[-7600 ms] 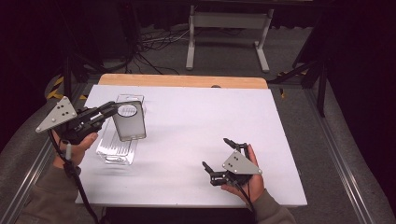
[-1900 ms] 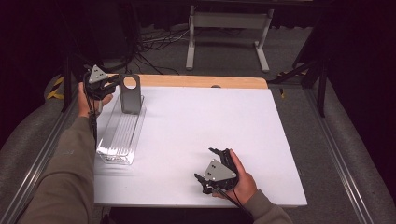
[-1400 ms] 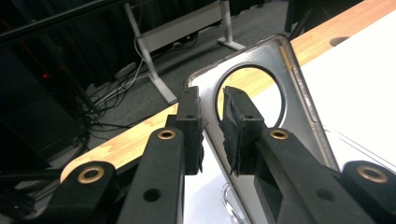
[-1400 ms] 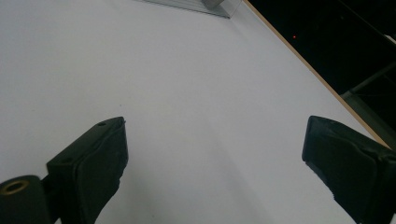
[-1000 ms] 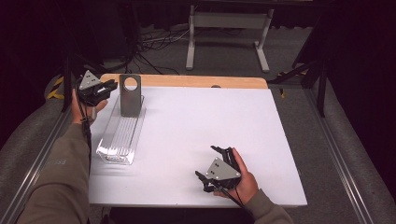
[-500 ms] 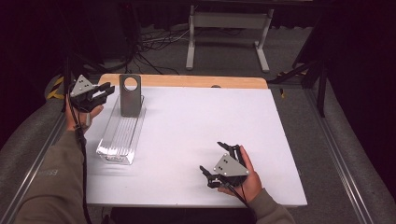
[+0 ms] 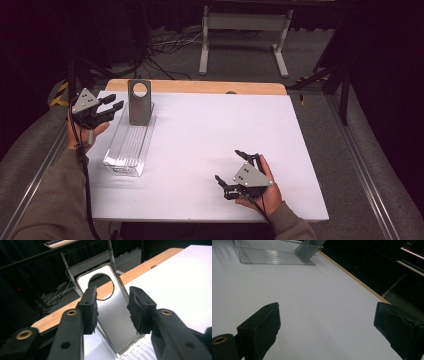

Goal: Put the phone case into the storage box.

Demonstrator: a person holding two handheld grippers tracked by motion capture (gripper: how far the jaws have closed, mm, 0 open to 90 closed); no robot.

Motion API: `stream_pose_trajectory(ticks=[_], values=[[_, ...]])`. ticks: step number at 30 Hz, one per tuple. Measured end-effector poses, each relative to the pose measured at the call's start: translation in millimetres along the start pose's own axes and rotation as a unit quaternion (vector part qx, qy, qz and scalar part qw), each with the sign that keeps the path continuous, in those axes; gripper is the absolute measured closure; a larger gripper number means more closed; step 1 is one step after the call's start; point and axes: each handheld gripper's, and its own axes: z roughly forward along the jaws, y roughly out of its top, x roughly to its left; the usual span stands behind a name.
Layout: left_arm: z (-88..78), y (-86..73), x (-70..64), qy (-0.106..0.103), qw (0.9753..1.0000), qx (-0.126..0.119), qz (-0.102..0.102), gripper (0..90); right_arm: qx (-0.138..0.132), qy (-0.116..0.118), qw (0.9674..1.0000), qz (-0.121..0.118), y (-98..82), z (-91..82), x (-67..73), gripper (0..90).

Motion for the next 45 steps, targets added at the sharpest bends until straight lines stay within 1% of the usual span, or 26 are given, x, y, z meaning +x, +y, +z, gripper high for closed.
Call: stream_pose_trajectory(ticks=[1,2,5,7,8,9,15,16,18,19,21,22,25,29,30,33,36,43,45], values=[[-1.2,0.2,-1.5,0.002,1.0,0.001,0.003,58.0,0.001,0.0,1.0,-0.001,0.0,0.2,0.2,7.7],[-2.1,0.1,-3.5,0.005,1.0,-0.003,0.001,56.8,0.001,0.001,1.0,-0.002,0.0,0.5,0.3,7.7],[-5.5,0.6,-6.8,0.004,1.0,-0.007,0.002,54.4,-0.001,0.002,1.0,-0.002,0.6,1.3,0.1,7.6],[-6.2,1.0,-8.2,0.006,0.9999,-0.011,-0.001,50.1,-0.003,0.003,1.0,-0.003,0.9,1.6,0.0,7.6],[-7.9,1.7,-9.8,0.005,0.9999,-0.013,-0.003,50.1,-0.005,0.005,1.0,-0.002,0.9,1.6,0.0,7.7],[-10.5,2.7,-12.5,0.004,0.9998,-0.018,0.002,50.0,-0.005,0.005,1.0,-0.003,0.9,1.8,0.0,7.7],[-14.1,1.7,-18.9,-0.001,0.9998,-0.02,0.009,48.5,-0.005,0.001,1.0,-0.005,1.6,1.6,-0.2,7.7],[-15.1,0.9,-19.6,-0.003,0.9998,-0.019,0.008,47.7,-0.004,0.001,1.0,-0.004,1.7,1.5,0.1,7.7],[-16.1,-1.2,-21.9,0.0,0.9998,-0.021,0.006,45.9,-0.003,0.0,1.0,-0.007,2.1,1.4,0.7,7.7],[-17.0,-2.0,-22.4,-0.001,0.9998,-0.018,0.005,43.8,-0.004,0.001,1.0,-0.007,2.3,1.3,0.9,7.7],[-18.9,-3.5,-23.6,-0.002,0.9998,-0.02,0.001,43.1,-0.003,0.001,1.0,-0.008,2.5,1.4,1.3,7.7],[-19.8,-4.0,-24.0,0.001,0.9997,-0.023,0.002,42.5,-0.003,0.001,1.0,-0.008,2.5,1.5,1.3,7.7],[-23.4,-5.5,-25.2,0.001,0.9996,-0.026,-0.004,38.8,-0.002,0.001,0.9999,-0.01,2.7,1.4,1.9,7.7],[-26.4,-5.3,-27.8,0.004,0.9995,-0.03,-0.006,33.4,-0.003,0.001,0.9999,-0.01,2.6,1.0,1.4,7.7],[-27.8,-5.3,-29.0,0.004,0.9994,-0.032,-0.01,32.1,-0.004,0.0,1.0,-0.009,2.4,1.2,1.2,7.7],[-28.8,-5.2,-30.4,0.005,0.9994,-0.033,-0.009,25.9,-0.002,-0.001,1.0,-0.009,2.1,1.6,1.0,7.7],[-32.0,-5.2,-32.7,0.005,0.9992,-0.037,-0.011,23.2,-0.002,-0.002,1.0,-0.008,2.0,1.7,0.7,7.7],[-38.5,-4.6,-36.7,-0.001,0.9987,-0.048,-0.017,13.8,0.0,-0.002,1.0,-0.009,2.6,2.0,1.6,7.7],[-39.3,-4.9,-37.3,-0.007,0.9984,-0.052,-0.02,11.0,0.0,-0.003,1.0,-0.009,2.4,2.0,1.5,7.7]])
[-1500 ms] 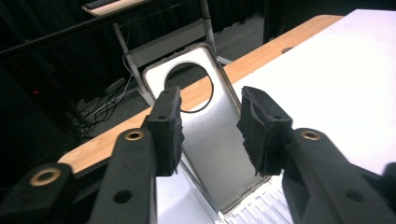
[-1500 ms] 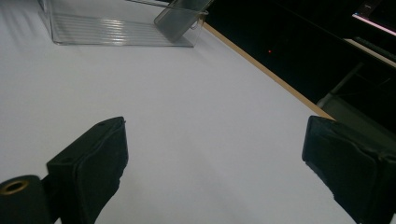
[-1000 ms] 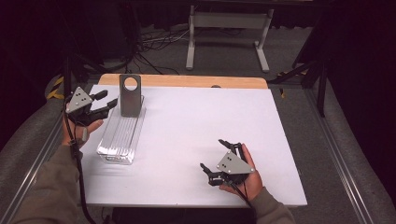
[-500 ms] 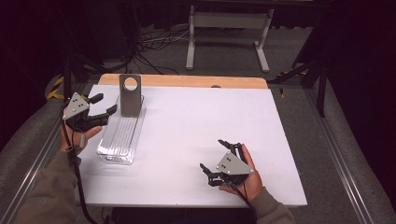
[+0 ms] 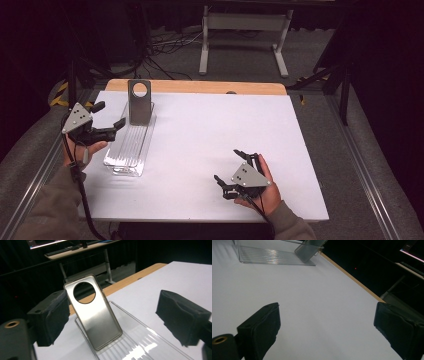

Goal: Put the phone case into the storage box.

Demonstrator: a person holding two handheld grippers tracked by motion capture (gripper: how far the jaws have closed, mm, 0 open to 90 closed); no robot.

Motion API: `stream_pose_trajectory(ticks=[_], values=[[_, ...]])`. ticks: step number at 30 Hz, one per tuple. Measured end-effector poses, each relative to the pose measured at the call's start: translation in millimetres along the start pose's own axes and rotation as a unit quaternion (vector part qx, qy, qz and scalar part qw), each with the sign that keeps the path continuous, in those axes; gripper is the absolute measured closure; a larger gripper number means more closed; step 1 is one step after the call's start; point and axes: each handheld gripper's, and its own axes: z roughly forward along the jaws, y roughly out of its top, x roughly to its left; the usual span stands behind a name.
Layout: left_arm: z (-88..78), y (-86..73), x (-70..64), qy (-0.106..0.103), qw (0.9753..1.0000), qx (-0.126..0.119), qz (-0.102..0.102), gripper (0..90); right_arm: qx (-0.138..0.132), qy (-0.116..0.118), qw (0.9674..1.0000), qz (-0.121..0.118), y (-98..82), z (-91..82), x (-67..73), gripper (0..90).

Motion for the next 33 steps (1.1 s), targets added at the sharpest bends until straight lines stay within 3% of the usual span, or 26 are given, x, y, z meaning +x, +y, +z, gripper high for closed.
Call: stream_pose_trajectory(ticks=[7,14,16,33], values=[[-3.3,0.8,-5.8,-0.02,0.9997,-0.01,0.001,4.1,0.0,-0.003,1.0,-0.002,0.1,-1.0,-0.5,7.6],[-7.7,5.3,-16.1,-0.026,0.9994,-0.019,0.014,4.1,-0.004,-0.006,1.0,-0.001,0.8,-3.4,-1.6,7.6],[-8.1,5.9,-19.8,-0.014,0.9996,-0.019,0.016,4.7,-0.005,-0.006,1.0,-0.001,1.0,-3.7,-1.5,7.6],[-18.7,7.7,-42.7,-0.046,0.9981,-0.03,0.028,4.4,-0.011,-0.006,0.9999,-0.004,3.8,-7.3,0.3,7.3]])
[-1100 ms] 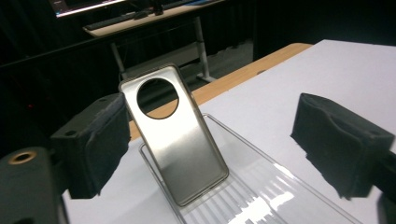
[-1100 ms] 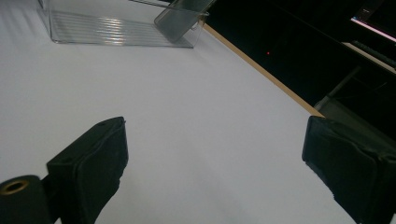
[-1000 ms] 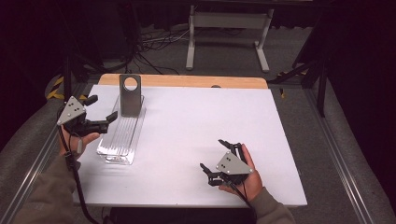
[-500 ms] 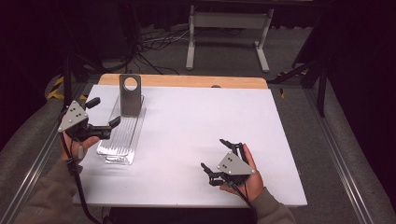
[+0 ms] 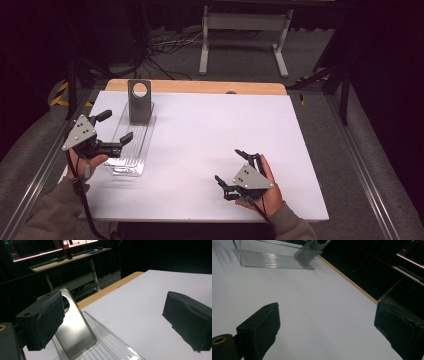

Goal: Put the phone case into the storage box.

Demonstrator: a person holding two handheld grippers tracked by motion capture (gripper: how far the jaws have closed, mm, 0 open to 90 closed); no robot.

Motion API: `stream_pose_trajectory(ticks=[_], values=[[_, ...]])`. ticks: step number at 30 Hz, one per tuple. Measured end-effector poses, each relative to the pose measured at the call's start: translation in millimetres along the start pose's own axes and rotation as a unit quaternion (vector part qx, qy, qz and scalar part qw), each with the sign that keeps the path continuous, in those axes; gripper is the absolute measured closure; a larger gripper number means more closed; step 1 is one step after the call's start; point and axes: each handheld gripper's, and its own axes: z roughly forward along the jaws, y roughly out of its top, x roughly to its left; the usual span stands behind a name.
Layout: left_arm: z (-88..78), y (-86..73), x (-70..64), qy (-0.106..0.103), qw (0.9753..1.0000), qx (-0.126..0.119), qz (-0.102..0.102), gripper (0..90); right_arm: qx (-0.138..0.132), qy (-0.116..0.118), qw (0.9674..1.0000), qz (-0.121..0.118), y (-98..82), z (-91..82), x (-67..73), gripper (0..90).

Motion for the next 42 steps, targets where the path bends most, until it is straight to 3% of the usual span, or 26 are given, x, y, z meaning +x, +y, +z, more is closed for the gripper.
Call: stream_pose_trajectory(ticks=[11,19,42], values=[[-7.7,3.0,-13.0,-0.007,0.9998,-0.011,0.014,4.1,0.0,-0.003,1.0,0.0,0.0,-0.4,-0.2,7.2],[-13.4,4.8,-22.1,-0.014,0.9996,-0.02,0.014,4.2,0.004,0.0,1.0,-0.004,0.1,0.6,0.9,7.2],[-19.3,2.0,-56.3,-0.035,0.9986,-0.025,0.03,4.2,0.002,-0.007,1.0,-0.002,-0.3,-3.9,-0.4,7.1]])
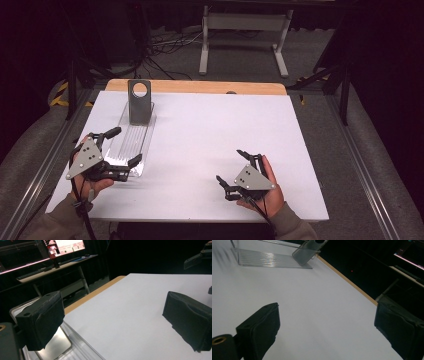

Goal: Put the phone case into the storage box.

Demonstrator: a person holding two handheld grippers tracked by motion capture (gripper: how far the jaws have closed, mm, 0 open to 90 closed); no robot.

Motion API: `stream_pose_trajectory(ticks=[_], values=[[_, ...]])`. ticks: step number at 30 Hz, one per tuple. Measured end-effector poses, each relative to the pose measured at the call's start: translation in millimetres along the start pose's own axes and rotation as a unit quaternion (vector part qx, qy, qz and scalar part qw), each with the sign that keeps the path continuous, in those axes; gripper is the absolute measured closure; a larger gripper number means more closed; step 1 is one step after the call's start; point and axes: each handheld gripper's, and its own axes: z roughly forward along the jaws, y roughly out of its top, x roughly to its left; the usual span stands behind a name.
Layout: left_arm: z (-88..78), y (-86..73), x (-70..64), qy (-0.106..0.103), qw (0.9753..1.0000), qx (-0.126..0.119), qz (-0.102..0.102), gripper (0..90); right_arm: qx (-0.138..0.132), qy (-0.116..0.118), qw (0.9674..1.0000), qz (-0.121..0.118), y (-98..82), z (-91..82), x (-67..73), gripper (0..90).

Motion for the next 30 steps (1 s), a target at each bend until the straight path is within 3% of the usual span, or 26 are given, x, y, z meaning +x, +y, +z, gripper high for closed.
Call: stream_pose_trajectory(ticks=[9,25,30], values=[[0.2,-3.6,-10.9,-0.009,0.9999,0.005,0.007,4.5,-0.002,-0.002,1.0,0.0,0.7,-3.1,1.2,7.1],[4.3,-14.9,-33.0,-0.031,0.9995,0.006,0.001,5.0,0.001,-0.006,0.9999,0.008,-3.7,-12.5,3.9,7.0],[6.7,-20.9,-42.1,-0.046,0.9988,0.02,0.0,4.6,0.001,-0.008,0.9999,0.008,-5.8,-16.1,4.1,6.9]])
